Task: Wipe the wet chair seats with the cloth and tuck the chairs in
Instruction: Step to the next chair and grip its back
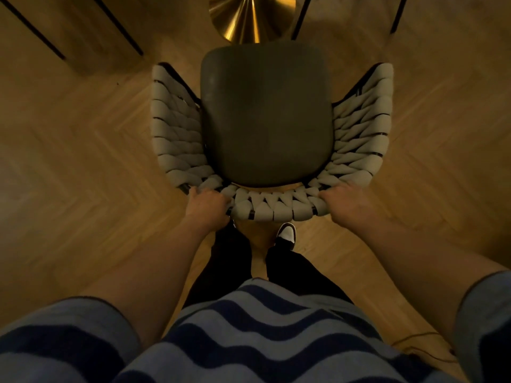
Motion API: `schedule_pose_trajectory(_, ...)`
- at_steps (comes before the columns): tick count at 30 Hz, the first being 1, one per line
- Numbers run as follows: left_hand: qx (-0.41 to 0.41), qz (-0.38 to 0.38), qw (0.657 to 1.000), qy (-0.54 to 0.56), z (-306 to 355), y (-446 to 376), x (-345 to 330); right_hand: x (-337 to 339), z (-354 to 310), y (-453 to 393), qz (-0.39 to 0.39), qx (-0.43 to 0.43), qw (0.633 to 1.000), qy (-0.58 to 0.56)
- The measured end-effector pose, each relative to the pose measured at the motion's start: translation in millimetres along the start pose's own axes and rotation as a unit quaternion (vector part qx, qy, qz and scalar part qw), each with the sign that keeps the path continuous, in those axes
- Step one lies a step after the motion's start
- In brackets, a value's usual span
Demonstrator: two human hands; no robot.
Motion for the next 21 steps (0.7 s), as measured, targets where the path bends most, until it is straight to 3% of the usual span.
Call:
schedule_pose_trajectory(2,0.004,0.012,0.997,0.081,-4.9,4.2,1.3,8.2,4.3,9.3,0.039,-0.004,0.998,-0.045)
schedule_pose_trajectory(3,0.021,0.045,0.987,0.152,-10.0,9.8,9.0,13.6,9.5,15.1,0.073,-0.026,0.989,-0.124)
schedule_pose_trajectory(4,0.064,0.092,0.964,0.243,-21.0,16.6,17.4,17.7,19.7,21.8,0.122,-0.068,0.963,-0.232)
schedule_pose_trajectory(5,0.136,0.141,0.924,0.329,-36.7,26.6,23.1,19.8,33.0,31.1,0.19,-0.122,0.911,-0.346)
schedule_pose_trajectory(7,0.319,0.185,0.814,0.448,-63.6,52.1,9.4,4.9,60.4,52.5,0.302,-0.256,0.76,-0.515)
schedule_pose_trajectory(8,0.392,0.166,0.742,0.518,-65.8,62.0,-8.5,-13.0,67.8,57.7,0.3,-0.32,0.683,-0.585)
schedule_pose_trajectory(10,0.424,0.074,0.577,0.694,-39.8,61.6,-44.5,-56.4,61.1,48.3,0.197,-0.385,0.539,-0.722)
schedule_pose_trajectory(11,0.398,0.027,0.528,0.75,-21.6,56.2,-51.2,-69.0,53.0,41.3,0.137,-0.389,0.493,-0.766)
schedule_pose_trajectory(12,0.367,-0.002,0.51,0.778,-8.8,49.6,-52.9,-73.1,49.1,35.0,0.099,-0.382,0.48,-0.783)
schedule_pose_trajectory(15,0.364,0.001,0.48,0.798,-4.1,37.2,-56.0,-72.2,59.5,21.2,0.099,-0.371,0.511,-0.769)
schedule_pose_trajectory(21,0.382,0.008,0.463,0.8,-13.3,18.6,-49.6,-64.4,72.8,3.9,0.106,-0.373,0.542,-0.745)
Point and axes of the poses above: each hand's wrist, its own y-axis away from the middle knuckle, its own x-axis out of the back of the hand, z = x × y, the point moved 9 cm from there along -y, towards the middle knuckle, and after that the axes turned 9 degrees about -y, right-handed, at the moved point
